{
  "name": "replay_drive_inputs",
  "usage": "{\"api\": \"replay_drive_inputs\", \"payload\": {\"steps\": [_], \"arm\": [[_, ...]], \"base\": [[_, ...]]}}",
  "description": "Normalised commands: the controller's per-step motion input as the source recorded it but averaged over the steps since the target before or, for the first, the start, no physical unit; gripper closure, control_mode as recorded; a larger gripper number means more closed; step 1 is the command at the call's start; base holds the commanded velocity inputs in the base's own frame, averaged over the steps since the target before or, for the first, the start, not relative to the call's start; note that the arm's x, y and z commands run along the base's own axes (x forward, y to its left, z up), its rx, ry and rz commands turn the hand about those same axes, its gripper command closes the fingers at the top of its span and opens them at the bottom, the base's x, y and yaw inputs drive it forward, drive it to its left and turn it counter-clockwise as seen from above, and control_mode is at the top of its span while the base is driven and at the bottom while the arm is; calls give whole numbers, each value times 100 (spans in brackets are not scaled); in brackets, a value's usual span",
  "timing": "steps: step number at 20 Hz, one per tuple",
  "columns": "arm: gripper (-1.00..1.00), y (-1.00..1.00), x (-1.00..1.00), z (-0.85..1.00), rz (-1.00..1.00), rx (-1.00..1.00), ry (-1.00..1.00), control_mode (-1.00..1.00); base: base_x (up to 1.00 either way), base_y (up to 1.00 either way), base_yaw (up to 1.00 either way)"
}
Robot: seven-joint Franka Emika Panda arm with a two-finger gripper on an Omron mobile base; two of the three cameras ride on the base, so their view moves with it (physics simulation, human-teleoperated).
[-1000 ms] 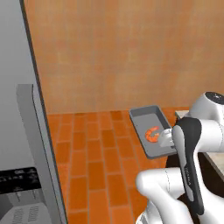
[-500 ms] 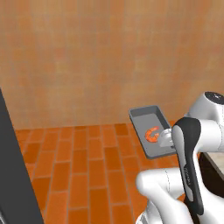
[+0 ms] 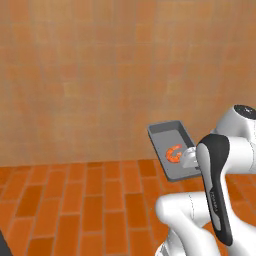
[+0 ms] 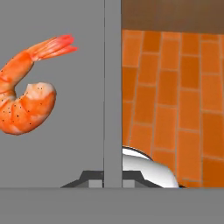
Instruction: Take the meat container that has the shrimp and place it on the second highest rack of the freezer. Then take the vegetable container that has the eggplant and lemon wedge and place it on the highest rack of the freezer.
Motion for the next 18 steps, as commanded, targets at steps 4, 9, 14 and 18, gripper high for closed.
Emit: {"api": "replay_drive_inputs", "payload": {"steps": [4, 9, 14, 18], "arm": [[100, 0, 0, 0, 0, 0, 0, 100], [100, 0, 0, 0, 0, 0, 0, 100], [100, 0, 0, 0, 0, 0, 0, 100], [100, 0, 0, 0, 0, 0, 0, 100]], "base": [[100, -14, 43], [89, -25, 69], [5, 6, 84], [-2, 29, 84]]}}
